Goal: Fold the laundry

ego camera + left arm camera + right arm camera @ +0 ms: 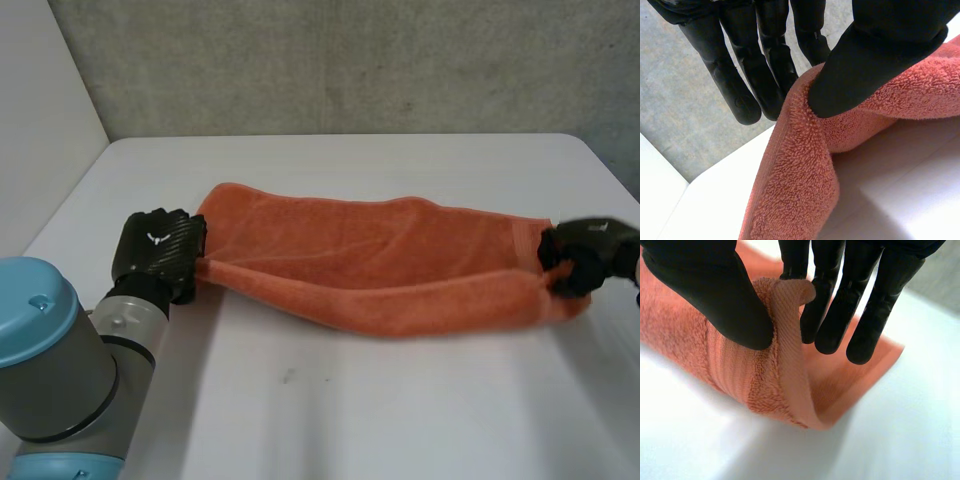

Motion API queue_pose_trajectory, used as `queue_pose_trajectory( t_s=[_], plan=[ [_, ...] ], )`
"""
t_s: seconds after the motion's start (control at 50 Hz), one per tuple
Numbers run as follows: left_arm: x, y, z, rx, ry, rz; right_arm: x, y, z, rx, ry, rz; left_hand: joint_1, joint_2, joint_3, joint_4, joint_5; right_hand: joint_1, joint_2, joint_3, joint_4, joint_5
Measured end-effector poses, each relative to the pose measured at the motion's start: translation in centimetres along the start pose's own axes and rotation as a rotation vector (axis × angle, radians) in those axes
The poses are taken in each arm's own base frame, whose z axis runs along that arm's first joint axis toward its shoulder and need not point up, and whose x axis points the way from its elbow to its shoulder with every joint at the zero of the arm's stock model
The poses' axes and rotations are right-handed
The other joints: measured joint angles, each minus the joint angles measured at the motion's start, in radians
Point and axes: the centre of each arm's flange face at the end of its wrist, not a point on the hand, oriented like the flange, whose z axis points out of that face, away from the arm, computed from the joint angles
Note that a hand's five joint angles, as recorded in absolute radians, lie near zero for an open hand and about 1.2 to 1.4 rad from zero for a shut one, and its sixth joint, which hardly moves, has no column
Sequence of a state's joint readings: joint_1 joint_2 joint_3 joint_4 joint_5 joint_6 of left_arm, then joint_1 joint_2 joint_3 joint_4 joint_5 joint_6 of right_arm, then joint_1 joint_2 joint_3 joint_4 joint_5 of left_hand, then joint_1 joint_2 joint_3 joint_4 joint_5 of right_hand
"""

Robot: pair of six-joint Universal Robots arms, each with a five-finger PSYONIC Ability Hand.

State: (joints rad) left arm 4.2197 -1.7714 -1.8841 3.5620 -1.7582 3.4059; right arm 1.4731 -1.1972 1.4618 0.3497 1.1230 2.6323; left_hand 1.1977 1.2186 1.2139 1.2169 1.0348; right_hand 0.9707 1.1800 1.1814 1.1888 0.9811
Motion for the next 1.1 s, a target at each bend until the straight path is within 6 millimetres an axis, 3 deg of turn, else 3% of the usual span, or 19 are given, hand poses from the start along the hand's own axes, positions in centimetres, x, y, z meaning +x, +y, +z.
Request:
queue_pose_trajectory(
  t_s=[0.12,0.22,0.26,0.28,0.32,0.44,0.48,0.58,0.74,0.8,0.82,0.84,0.94,0.96,1.02,1.04,1.08,1.1],
  plan=[
    [-0.4,-0.7,-0.3,0.004,-0.005,0.0,-0.2,-2.6,-3.2,0.139,0.047,-0.038,0.0,0.0,0.0,0.0,0.0,0.0,0.0,0.0,0.0,0.0],
    [-1.9,-4.2,-1.3,0.079,-0.033,-0.016,0.2,-6.7,-8.1,0.315,0.171,-0.123,0.0,0.0,0.0,0.0,0.0,0.0,0.0,0.004,0.004,0.0],
    [-2.1,-4.8,-1.5,0.095,-0.039,-0.019,0.3,-7.2,-8.7,0.335,0.189,-0.134,0.0,0.0,0.0,0.0,0.0,0.0,0.0,0.004,0.004,0.0],
    [-3.0,-6.7,-2.2,0.15,-0.061,-0.029,0.5,-7.8,-9.4,0.359,0.209,-0.147,0.0,0.0,0.0,0.0,0.0,0.0,0.0,0.004,0.004,0.0],
    [-4.0,-8.7,-3.0,0.212,-0.088,-0.039,1.0,-10.1,-12.2,0.44,0.284,-0.192,0.0,0.0,0.0,0.0,0.0,0.0,0.0,0.004,0.004,0.0],
    [-5.7,-10.8,-4.1,0.279,-0.121,-0.041,1.3,-11.0,-14.3,0.412,0.315,-0.224,0.0,0.0,0.0,0.0,0.0,0.009,0.0,0.004,0.004,0.005],
    [-5.8,-10.7,-4.0,0.269,-0.114,-0.036,1.4,-10.6,-14.2,0.373,0.311,-0.234,0.0,0.0,0.0,0.0,0.0,0.009,0.0,0.004,0.004,0.005],
    [-5.5,-8.0,-2.5,0.148,-0.051,-0.014,1.4,-8.3,-12.3,0.227,0.265,-0.29,0.0,0.0,0.0,0.0,0.0,0.009,0.0,0.004,0.004,0.005],
    [-3.6,-1.7,2.0,-0.09,0.069,0.003,-0.5,-4.8,-5.9,0.058,0.144,-0.345,0.006,0.0,0.0,0.0,0.003,0.009,0.0,0.004,0.004,0.005],
    [-3.4,-1.1,3.1,-0.105,0.076,0.004,-0.8,-4.7,-4.5,0.057,0.151,-0.361,0.006,0.0,0.0,0.0,0.003,0.009,0.0,0.004,0.004,0.005],
    [-3.2,-0.7,5.2,-0.102,0.077,0.005,-0.9,-5.3,-1.9,0.096,0.208,-0.392,0.007,0.0,0.0,0.0,0.003,0.009,0.0,0.004,0.004,0.005],
    [-3.2,-0.9,5.8,-0.092,0.074,0.005,-0.9,-5.6,-1.4,0.113,0.227,-0.398,0.007,0.0,0.0,0.0,0.003,0.009,0.0,0.004,0.004,0.005],
    [-4.0,-4.3,9.5,0.065,0.03,0.002,0.3,-9.4,0.8,0.298,0.395,-0.412,0.007,0.0,0.0,0.0,0.003,0.009,0.0,0.004,0.004,0.005],
    [-4.7,-6.7,10.7,0.173,-0.002,0.0,0.9,-11.4,0.9,0.395,0.461,-0.4,0.007,0.0,0.0,0.0,0.003,0.009,0.0,0.004,0.004,0.005],
    [-5.7,-10.0,11.8,0.334,-0.051,-0.003,1.9,-14.7,0.3,0.571,0.557,-0.362,0.007,0.0,0.0,0.0,0.003,0.009,0.0,0.004,0.004,0.005],
    [-6.6,-12.5,12.1,0.458,-0.091,-0.004,2.4,-16.5,-0.4,0.675,0.602,-0.334,0.007,0.0,0.0,0.0,0.003,0.009,0.0,0.004,0.004,0.005],
    [-7.3,-14.5,12.1,0.559,-0.124,-0.005,2.8,-17.9,-1.3,0.761,0.634,-0.31,0.007,0.0,0.0,0.0,0.004,0.009,0.0,0.004,0.004,0.005],
    [-8.2,-16.6,11.7,0.669,-0.162,-0.004,3.1,-19.3,-2.6,0.862,0.664,-0.279,0.007,0.0,0.0,0.0,0.003,0.009,0.0,0.004,0.004,0.005]
  ],
)
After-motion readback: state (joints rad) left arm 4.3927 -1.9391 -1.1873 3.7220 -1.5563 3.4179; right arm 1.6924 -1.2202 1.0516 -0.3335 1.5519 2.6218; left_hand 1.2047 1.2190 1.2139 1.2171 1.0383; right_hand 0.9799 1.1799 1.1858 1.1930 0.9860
